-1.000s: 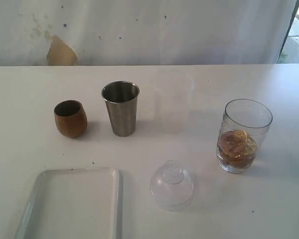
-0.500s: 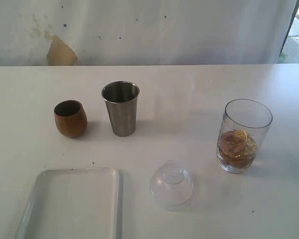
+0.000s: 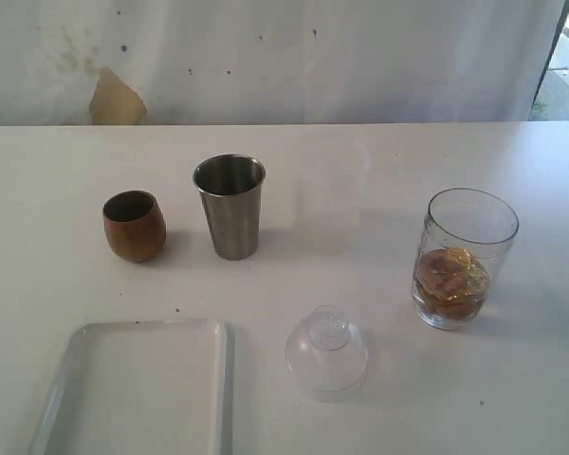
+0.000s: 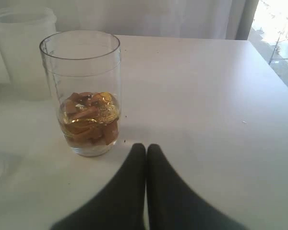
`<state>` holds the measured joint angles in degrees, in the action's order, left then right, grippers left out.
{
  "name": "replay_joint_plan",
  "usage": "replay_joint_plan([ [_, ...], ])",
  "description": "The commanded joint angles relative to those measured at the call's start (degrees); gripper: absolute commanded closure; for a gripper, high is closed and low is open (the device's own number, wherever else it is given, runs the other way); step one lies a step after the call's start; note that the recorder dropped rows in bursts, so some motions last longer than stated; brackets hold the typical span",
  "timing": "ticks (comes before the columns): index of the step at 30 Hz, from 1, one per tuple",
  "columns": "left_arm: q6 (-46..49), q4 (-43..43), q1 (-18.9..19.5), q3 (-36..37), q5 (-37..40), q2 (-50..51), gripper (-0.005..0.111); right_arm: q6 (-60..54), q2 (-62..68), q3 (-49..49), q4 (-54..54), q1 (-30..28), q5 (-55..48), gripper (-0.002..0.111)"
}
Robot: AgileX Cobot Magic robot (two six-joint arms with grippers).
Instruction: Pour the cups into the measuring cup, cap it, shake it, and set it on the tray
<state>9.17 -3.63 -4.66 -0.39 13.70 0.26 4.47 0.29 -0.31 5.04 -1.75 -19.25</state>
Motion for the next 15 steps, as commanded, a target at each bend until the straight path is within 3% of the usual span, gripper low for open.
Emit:
replay_joint_plan([
  [1,-0.1,-0.6,0.0,0.4,-0.1,-0.3,0.107,0.3,-0.3,0.3,0.4,0.1,0.0,0.108],
  [15,-0.1,-0.6,0.0,0.4,-0.1,-0.3,0.107,0.3,-0.3,0.3,1.7,0.1,2.7,0.108],
])
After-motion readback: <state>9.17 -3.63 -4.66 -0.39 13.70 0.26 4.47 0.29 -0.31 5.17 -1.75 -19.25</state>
